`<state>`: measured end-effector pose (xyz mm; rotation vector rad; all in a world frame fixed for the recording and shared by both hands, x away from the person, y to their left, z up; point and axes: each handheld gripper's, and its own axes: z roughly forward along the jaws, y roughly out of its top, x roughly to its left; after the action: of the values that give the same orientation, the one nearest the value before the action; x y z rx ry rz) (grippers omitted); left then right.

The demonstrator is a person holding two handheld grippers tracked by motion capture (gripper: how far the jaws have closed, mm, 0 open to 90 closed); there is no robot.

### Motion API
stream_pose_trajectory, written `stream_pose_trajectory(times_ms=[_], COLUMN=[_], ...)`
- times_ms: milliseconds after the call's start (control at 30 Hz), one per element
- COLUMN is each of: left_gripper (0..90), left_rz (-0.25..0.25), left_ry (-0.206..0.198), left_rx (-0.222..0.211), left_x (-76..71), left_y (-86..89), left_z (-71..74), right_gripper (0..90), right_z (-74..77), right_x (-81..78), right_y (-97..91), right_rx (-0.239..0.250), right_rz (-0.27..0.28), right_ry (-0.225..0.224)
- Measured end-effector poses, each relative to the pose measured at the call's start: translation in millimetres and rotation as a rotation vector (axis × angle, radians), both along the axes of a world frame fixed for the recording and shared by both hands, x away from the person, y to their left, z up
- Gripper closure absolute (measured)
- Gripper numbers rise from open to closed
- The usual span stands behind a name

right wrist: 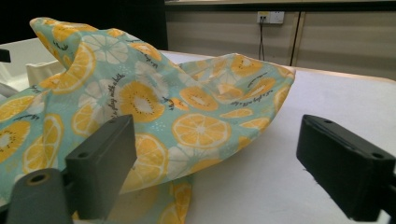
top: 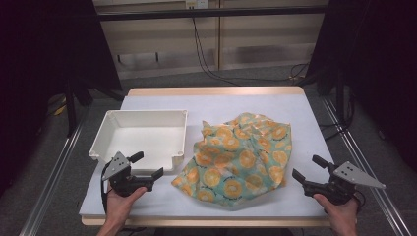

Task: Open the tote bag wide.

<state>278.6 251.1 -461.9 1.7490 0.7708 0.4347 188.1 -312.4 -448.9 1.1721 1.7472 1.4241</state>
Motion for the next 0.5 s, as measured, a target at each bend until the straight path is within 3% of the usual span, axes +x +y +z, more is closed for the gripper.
stream_pose_trajectory(times_ms=[133, 233, 367, 500], left_gripper=[4.5, 6.6, 9.6, 10.7], left_rz=[0.005, -0.017, -0.039, -0.065], left_ry=[-0.005, -0.021, -0.008, -0.010], left_rx=[0.020, 0.039, 0.030, 0.050], left_x=[-3.6, -5.9, -5.4, -4.6], left_y=[-5.6, -11.0, -13.3, -16.8], left_z=[1.8, 3.3, 1.9, 0.7], right_gripper=[15.4, 19.8, 24.8, 29.7], right_z=[2.3, 2.1, 2.2, 2.6], right_x=[0.5, 1.6, 3.5, 5.7], right_y=[-0.1, 0.2, 0.0, 1.1], right_rx=[-0.003, 0.023, 0.016, 0.008], right_rz=[0.002, 0.025, 0.059, 0.091], right_ry=[-0.005, 0.026, 0.058, 0.089])
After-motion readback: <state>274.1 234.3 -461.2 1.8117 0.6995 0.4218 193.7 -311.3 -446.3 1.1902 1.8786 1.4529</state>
